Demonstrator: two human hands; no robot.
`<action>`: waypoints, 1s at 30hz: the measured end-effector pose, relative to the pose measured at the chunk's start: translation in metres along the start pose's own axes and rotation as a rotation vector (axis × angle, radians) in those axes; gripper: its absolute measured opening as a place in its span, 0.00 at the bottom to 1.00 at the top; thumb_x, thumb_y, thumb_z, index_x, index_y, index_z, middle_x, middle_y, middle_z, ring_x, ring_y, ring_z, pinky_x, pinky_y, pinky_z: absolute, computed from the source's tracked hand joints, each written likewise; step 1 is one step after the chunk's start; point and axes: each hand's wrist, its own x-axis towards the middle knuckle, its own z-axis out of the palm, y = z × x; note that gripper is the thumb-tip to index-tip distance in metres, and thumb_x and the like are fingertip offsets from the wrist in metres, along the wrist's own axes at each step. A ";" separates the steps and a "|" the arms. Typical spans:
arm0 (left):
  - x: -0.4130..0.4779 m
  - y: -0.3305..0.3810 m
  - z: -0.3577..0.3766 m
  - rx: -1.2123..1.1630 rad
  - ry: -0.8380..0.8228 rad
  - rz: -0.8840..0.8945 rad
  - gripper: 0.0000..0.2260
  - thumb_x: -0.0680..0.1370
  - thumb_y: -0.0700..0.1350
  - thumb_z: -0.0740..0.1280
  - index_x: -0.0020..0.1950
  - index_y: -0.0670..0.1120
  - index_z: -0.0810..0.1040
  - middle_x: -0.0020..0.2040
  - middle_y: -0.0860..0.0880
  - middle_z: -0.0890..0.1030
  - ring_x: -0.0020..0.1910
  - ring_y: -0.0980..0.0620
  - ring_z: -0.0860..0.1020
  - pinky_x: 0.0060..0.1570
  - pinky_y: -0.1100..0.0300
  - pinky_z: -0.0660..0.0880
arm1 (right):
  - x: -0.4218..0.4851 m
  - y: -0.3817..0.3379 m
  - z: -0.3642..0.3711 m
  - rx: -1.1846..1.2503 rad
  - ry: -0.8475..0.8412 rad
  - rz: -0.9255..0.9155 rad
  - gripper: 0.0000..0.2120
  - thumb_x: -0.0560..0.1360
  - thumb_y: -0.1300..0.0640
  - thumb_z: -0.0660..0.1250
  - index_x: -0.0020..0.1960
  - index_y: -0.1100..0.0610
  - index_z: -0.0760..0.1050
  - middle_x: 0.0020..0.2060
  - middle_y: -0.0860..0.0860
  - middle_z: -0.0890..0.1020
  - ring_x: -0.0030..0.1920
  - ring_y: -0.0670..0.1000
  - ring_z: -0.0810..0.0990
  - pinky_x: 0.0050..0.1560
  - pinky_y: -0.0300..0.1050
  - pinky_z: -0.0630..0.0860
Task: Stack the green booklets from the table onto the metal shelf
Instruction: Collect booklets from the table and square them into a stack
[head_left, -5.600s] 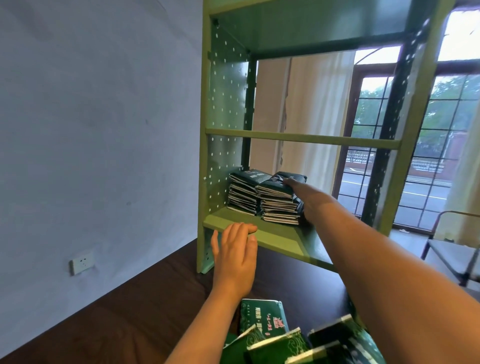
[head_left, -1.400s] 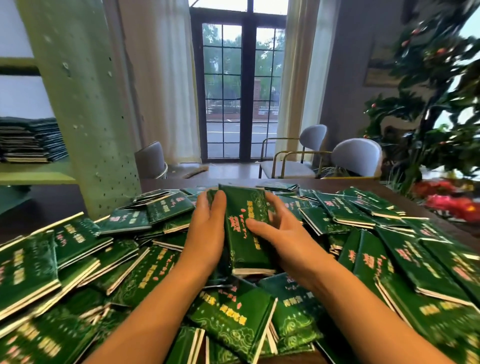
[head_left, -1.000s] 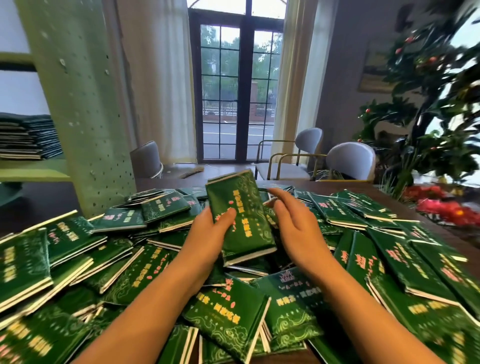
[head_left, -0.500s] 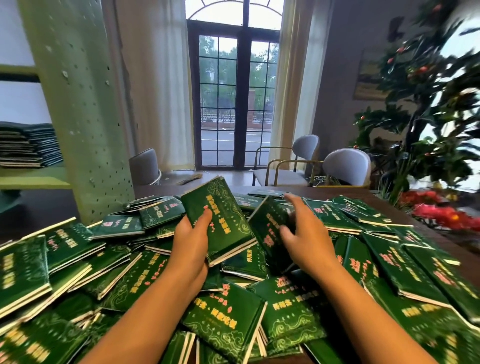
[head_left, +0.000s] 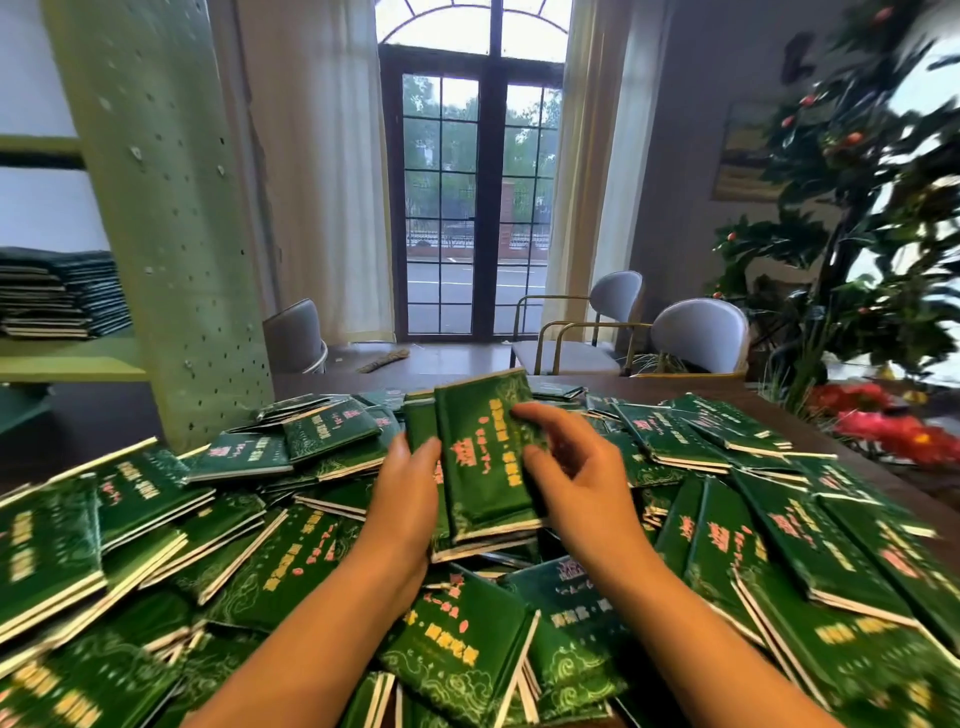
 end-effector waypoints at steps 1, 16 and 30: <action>0.000 -0.001 0.000 -0.061 -0.012 -0.007 0.09 0.83 0.45 0.56 0.59 0.47 0.74 0.49 0.45 0.82 0.48 0.47 0.81 0.51 0.49 0.77 | -0.002 0.002 0.003 -0.094 -0.013 -0.057 0.16 0.76 0.65 0.64 0.58 0.47 0.76 0.50 0.48 0.79 0.49 0.41 0.77 0.51 0.34 0.73; 0.006 0.013 -0.011 -0.213 0.204 0.115 0.06 0.80 0.45 0.63 0.57 0.49 0.74 0.47 0.46 0.82 0.42 0.48 0.81 0.47 0.50 0.79 | 0.004 0.026 -0.006 -0.936 -0.288 0.217 0.33 0.76 0.34 0.52 0.76 0.49 0.53 0.68 0.52 0.70 0.68 0.54 0.66 0.68 0.54 0.64; 0.007 0.009 -0.012 -0.207 0.241 0.086 0.08 0.80 0.47 0.64 0.58 0.50 0.74 0.55 0.43 0.82 0.53 0.41 0.81 0.57 0.39 0.76 | -0.001 0.017 0.002 -0.587 -0.345 0.214 0.45 0.71 0.49 0.72 0.75 0.38 0.45 0.72 0.50 0.62 0.71 0.56 0.64 0.71 0.58 0.63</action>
